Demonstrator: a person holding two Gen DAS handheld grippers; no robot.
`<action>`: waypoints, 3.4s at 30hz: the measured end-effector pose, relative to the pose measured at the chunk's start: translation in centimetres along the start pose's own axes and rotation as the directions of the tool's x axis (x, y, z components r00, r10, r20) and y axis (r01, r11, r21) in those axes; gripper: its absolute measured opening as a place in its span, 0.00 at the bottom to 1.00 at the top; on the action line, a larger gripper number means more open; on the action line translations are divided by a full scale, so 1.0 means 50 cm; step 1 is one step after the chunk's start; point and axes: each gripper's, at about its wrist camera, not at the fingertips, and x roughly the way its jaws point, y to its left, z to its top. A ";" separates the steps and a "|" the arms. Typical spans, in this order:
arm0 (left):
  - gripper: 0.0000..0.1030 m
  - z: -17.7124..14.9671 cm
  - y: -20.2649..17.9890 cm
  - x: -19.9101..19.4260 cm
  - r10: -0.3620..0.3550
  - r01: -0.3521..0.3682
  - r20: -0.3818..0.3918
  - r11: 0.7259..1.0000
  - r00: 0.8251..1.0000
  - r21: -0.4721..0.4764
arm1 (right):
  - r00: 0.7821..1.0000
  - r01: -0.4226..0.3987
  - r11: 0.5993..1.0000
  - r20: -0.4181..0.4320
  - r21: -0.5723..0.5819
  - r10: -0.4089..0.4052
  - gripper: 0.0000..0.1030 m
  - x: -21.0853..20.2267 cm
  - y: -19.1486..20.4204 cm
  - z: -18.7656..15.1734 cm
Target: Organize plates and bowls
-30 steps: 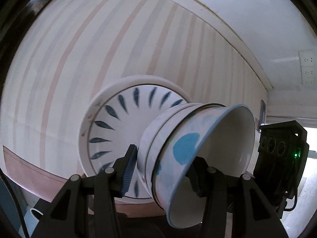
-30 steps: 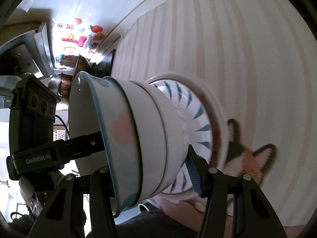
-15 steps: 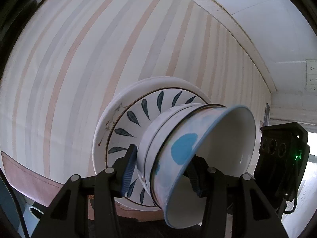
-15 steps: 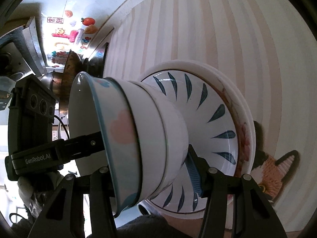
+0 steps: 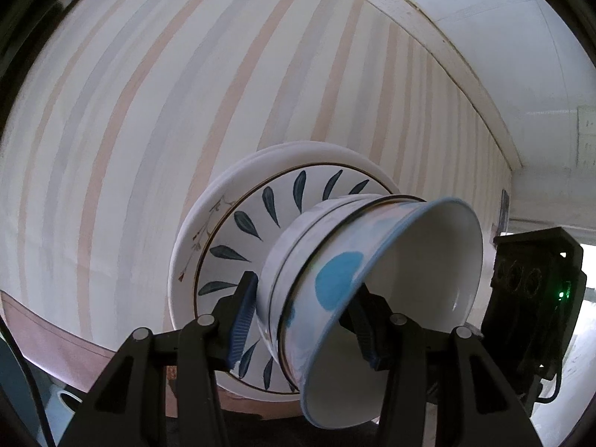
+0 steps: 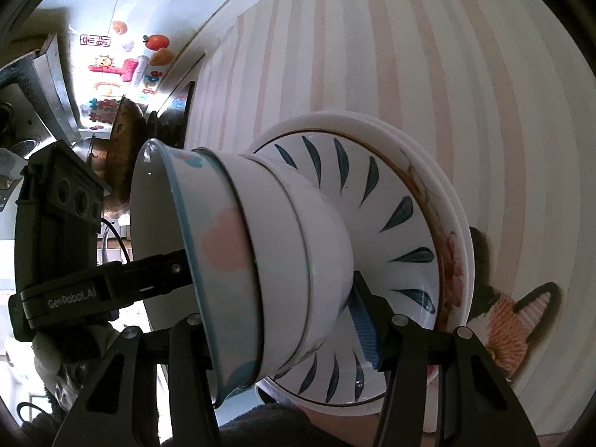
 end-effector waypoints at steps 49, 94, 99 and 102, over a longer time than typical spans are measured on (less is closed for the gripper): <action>0.99 -0.419 -0.130 -0.425 0.113 -0.363 0.688 0.903 0.717 0.229 | 0.585 0.586 0.809 0.712 -0.042 -0.387 0.94 -0.435 0.369 -0.439; 0.99 -0.877 0.020 -0.558 0.119 -0.411 0.791 0.894 0.600 0.178 | 0.471 0.601 0.799 0.817 -0.022 -0.332 0.96 -0.480 0.555 -1.028; 0.99 -0.880 0.023 -0.563 0.122 -0.412 0.793 0.895 0.596 0.172 | 0.466 0.603 0.798 0.821 -0.024 -0.328 0.96 -0.476 0.561 -1.031; 0.99 -0.882 0.024 -0.566 0.121 -0.408 0.795 0.897 0.595 0.169 | 0.466 0.604 0.797 0.822 -0.025 -0.328 0.96 -0.473 0.563 -1.035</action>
